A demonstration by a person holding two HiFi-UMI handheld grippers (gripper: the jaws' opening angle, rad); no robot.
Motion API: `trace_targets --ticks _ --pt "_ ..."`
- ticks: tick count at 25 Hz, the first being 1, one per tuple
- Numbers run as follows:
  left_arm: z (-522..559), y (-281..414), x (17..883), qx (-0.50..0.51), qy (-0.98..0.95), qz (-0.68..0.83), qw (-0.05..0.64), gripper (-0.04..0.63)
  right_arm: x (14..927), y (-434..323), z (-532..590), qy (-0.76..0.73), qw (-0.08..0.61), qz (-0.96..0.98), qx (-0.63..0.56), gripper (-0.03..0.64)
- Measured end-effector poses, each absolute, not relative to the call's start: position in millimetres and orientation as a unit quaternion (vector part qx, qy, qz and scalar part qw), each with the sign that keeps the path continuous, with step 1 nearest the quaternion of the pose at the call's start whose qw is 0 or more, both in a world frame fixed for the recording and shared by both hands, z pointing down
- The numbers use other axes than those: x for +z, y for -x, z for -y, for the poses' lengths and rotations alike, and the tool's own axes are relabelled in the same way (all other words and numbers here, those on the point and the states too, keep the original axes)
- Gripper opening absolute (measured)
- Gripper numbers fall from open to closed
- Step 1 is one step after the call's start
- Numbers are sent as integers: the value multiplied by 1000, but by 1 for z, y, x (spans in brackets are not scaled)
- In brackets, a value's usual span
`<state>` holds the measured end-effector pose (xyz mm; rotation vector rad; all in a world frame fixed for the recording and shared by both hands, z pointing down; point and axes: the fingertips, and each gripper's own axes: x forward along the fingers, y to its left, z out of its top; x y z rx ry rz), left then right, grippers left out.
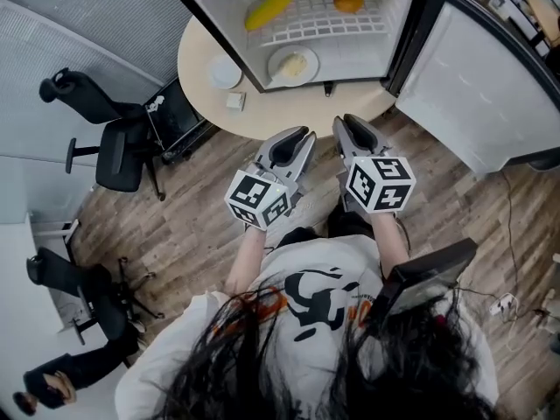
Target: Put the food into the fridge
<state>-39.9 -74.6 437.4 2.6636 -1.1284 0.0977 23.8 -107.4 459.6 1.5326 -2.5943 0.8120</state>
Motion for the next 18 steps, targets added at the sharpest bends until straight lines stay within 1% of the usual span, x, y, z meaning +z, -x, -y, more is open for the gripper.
trace_targets --ticks 11,18 --pt "-3 88 440 22 -914 387 123 54 469 19 22 -495 22 826 269 80" --pt "-44 104 445 18 -917 379 124 54 480 38 -27 -497 29 821 277 80"
